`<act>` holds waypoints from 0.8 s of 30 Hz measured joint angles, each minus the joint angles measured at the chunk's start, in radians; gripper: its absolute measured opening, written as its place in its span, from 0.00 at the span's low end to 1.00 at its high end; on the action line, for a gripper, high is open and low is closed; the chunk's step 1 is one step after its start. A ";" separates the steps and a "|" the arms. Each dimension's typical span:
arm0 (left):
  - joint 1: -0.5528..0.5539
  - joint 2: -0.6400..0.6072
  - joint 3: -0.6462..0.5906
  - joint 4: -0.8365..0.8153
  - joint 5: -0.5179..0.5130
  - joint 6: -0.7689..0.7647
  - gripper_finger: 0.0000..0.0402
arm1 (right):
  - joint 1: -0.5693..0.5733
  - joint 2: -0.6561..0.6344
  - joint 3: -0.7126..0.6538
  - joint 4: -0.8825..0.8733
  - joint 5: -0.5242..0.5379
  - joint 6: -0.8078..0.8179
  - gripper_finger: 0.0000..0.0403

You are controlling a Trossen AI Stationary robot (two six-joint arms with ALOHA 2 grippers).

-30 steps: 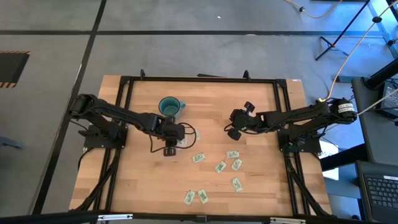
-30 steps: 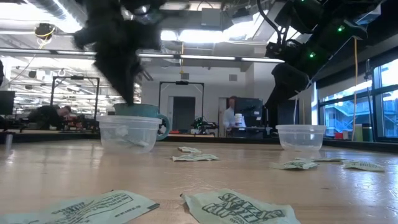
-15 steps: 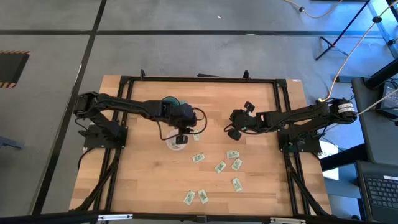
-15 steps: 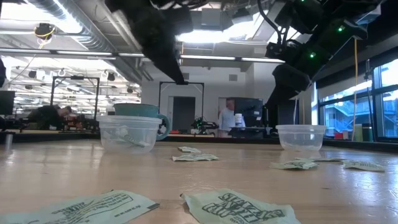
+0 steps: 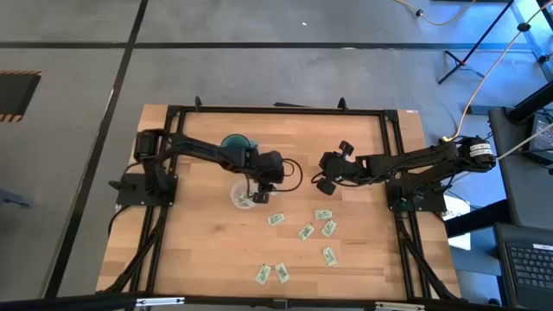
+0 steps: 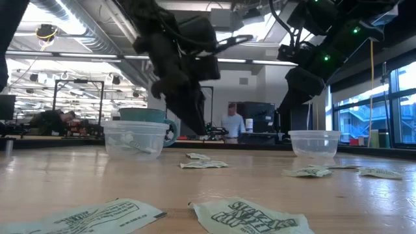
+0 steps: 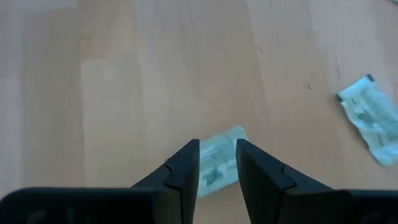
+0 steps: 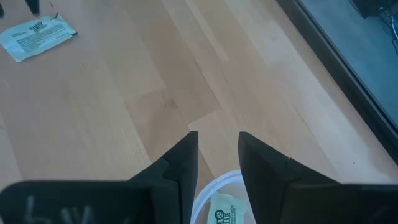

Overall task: Pick and place Stevia / Truvia into bins
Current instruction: Put the white stevia packet into the left transparent container

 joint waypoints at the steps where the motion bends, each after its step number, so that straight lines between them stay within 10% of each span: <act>1: 0.000 0.010 0.000 0.005 0.003 0.000 0.25 | 0.000 0.000 0.000 0.002 0.000 0.000 0.29; 24: -0.003 0.083 0.001 0.024 0.022 -0.017 0.25 | 0.000 0.000 0.000 0.007 0.000 0.003 0.29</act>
